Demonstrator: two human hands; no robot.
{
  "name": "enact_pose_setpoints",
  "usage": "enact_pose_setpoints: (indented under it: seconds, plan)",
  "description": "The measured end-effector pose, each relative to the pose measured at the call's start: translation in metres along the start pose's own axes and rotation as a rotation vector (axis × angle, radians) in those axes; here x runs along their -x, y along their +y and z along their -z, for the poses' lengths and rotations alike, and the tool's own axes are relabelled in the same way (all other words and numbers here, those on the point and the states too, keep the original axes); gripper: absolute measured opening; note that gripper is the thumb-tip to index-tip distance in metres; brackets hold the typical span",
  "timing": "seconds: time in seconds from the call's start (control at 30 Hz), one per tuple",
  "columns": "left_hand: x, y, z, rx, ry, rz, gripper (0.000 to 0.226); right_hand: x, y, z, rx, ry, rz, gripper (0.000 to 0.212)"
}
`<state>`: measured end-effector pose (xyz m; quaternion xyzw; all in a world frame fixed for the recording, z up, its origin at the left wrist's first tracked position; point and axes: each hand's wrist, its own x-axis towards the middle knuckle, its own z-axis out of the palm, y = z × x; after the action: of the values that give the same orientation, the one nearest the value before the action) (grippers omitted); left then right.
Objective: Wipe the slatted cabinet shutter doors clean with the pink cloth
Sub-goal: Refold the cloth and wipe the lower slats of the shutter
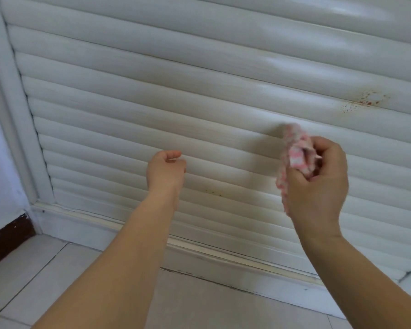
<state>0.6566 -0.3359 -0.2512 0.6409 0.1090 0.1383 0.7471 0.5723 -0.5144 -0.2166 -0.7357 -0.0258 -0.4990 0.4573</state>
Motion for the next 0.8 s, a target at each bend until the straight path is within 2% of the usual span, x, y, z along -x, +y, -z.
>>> enact_pose_setpoints:
  seconds: [0.03,0.1,0.17,0.23,0.33,0.47,0.53,0.6,0.7,0.8]
  plan:
    - [-0.004,-0.003,0.002,-0.034,0.027,-0.028,0.026,0.001,0.003,-0.006,0.142,-0.024,0.186,0.032]
    - [-0.006,-0.006,0.005,-0.101,0.040,-0.072,0.036,0.003,0.018,-0.022,0.372,-0.136,0.395,0.042]
    - [-0.007,-0.008,0.008,-0.171,0.039,-0.086,0.048,0.007,0.036,-0.039,0.474,-0.268,0.451,0.049]
    - [-0.005,-0.010,0.009,-0.259,0.050,-0.120,0.059,0.012,0.053,-0.050,0.610,-0.347,0.522,0.048]
    - [-0.001,-0.013,0.009,-0.371,0.043,-0.184,0.068,0.016,0.074,-0.056,0.800,-0.411,0.631,0.053]
    - [-0.003,-0.023,0.015,-0.659,-0.038,-0.218,0.079,0.025,0.093,-0.054,1.030,-0.414,0.848,0.058]
    - [-0.007,-0.027,0.017,-0.706,-0.061,-0.228,0.085,0.031,0.101,-0.058,1.049,-0.455,0.883,0.060]
    - [-0.009,-0.029,0.018,-0.704,-0.067,-0.238,0.087,0.035,0.105,-0.069,1.031,-0.463,0.944,0.052]
    - [-0.009,-0.033,0.018,-0.676,-0.058,-0.274,0.085,0.038,0.100,-0.100,0.994,-0.467,1.075,0.049]
    - [-0.010,-0.036,0.014,-0.625,-0.026,-0.283,0.079,0.036,0.091,-0.128,0.935,-0.494,1.120,0.053]
